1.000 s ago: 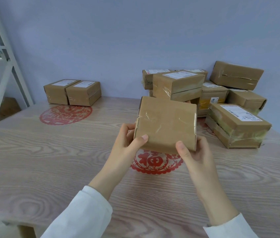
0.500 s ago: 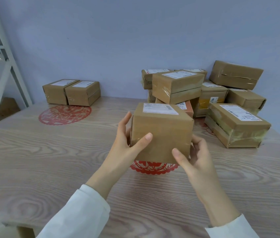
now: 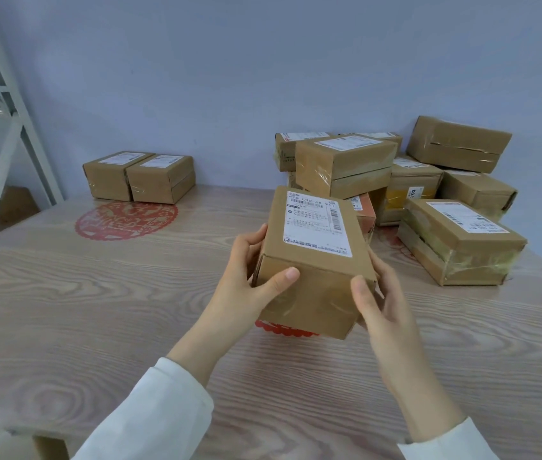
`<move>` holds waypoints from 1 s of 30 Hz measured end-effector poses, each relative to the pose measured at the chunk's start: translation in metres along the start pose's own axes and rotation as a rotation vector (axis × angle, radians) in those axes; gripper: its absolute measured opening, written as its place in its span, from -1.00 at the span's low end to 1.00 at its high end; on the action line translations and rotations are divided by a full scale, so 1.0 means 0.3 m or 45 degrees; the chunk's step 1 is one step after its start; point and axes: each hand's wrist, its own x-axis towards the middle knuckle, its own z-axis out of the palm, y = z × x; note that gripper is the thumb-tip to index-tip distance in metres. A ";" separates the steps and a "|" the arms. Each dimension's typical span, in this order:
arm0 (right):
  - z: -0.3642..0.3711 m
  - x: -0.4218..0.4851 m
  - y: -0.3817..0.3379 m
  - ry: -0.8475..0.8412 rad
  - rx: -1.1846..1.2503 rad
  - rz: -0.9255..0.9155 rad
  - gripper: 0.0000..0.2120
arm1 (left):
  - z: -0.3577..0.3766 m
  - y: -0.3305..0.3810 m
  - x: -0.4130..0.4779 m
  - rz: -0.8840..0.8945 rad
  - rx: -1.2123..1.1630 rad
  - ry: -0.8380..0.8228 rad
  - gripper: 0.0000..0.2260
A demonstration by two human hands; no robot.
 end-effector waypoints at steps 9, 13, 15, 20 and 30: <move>0.016 -0.004 0.009 0.027 0.131 0.095 -0.67 | -0.026 0.017 0.022 0.104 0.131 -0.029 -0.38; 0.024 0.004 -0.006 0.088 0.474 0.278 -0.54 | -0.015 -0.002 0.012 0.078 -0.042 0.034 -0.16; 0.032 0.003 -0.009 0.086 0.618 0.353 -0.54 | 0.002 -0.028 -0.004 0.036 -0.039 -0.044 0.01; 0.039 -0.011 0.011 0.049 0.435 0.351 -0.46 | 0.036 -0.061 -0.024 -0.008 0.035 -0.035 -0.17; 0.025 -0.006 -0.008 -0.039 0.076 0.089 -0.37 | 0.034 -0.026 -0.015 -0.016 0.100 -0.038 -0.17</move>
